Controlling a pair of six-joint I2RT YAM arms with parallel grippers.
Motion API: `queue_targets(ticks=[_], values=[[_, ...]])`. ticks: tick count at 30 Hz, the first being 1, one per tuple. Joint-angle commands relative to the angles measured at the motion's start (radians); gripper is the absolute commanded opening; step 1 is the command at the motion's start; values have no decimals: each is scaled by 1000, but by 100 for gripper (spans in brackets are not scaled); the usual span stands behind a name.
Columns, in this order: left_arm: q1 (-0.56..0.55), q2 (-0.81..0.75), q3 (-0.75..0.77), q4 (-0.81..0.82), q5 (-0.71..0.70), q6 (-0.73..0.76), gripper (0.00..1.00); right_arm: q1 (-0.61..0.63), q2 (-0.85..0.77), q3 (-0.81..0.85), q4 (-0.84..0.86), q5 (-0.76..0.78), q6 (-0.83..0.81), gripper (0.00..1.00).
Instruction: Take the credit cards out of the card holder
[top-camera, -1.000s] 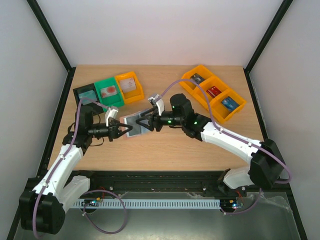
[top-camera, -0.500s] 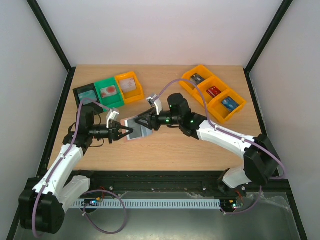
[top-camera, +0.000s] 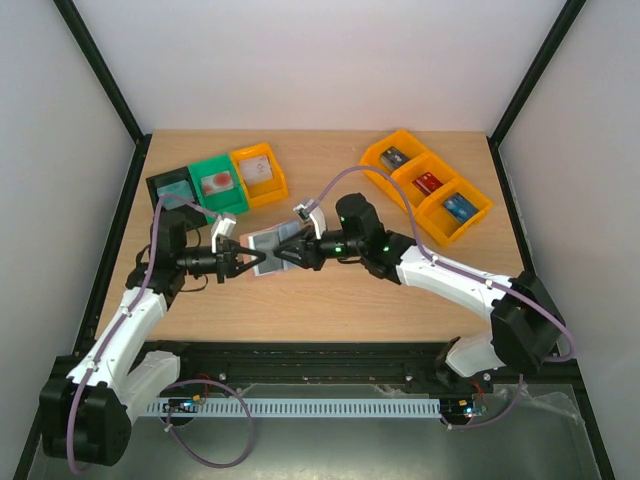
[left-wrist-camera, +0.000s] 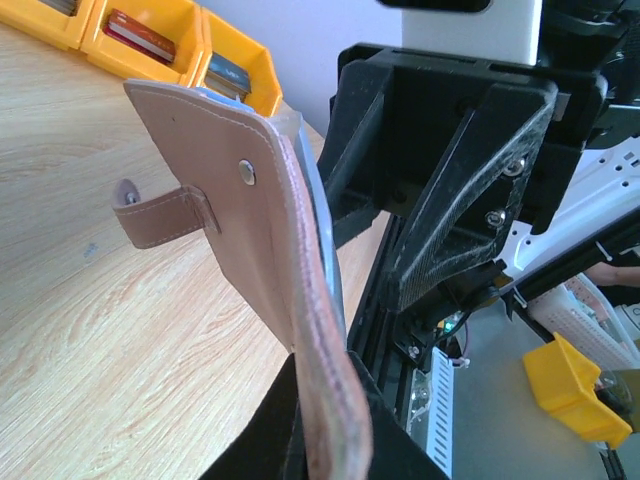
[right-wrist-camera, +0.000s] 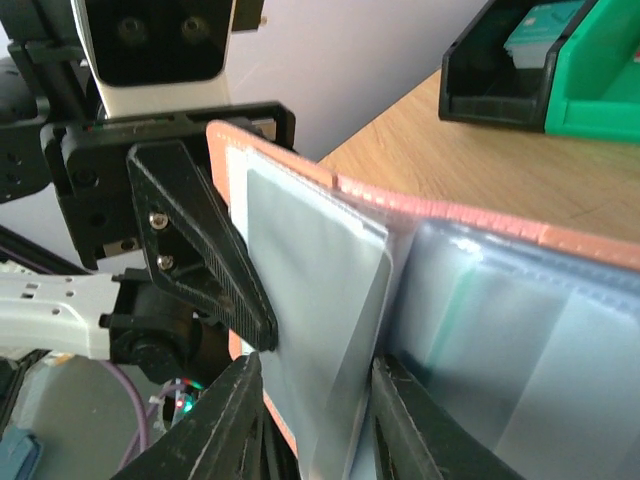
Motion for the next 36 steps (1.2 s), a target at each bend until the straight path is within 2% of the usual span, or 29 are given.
queue_targets(ticks=[1, 6, 13, 20, 24, 29, 32, 36], values=[[3, 3, -7, 53, 47, 7, 2, 7, -23, -43, 67, -93, 51, 29], [2, 4, -12, 50, 58, 20, 2, 7, 23, -20, 138, -114, 100, 27], [2, 2, -9, 48, 80, 15, 2, 8, 63, -11, 173, -103, 135, 3], [11, -13, 0, 55, 121, -6, 2, -1, 37, -25, 180, -145, 95, 2], [18, -12, 10, 64, 144, -26, 17, -22, 4, -57, 178, -151, 64, 2], [19, -6, 10, 73, 163, -35, 22, -43, -39, -81, 196, -169, 50, 1], [23, -9, 16, 73, 181, -34, 33, -78, -65, -99, 206, -185, 59, 2], [31, -13, 21, 67, 194, -24, 42, -107, -95, -117, 207, -207, 56, 2]])
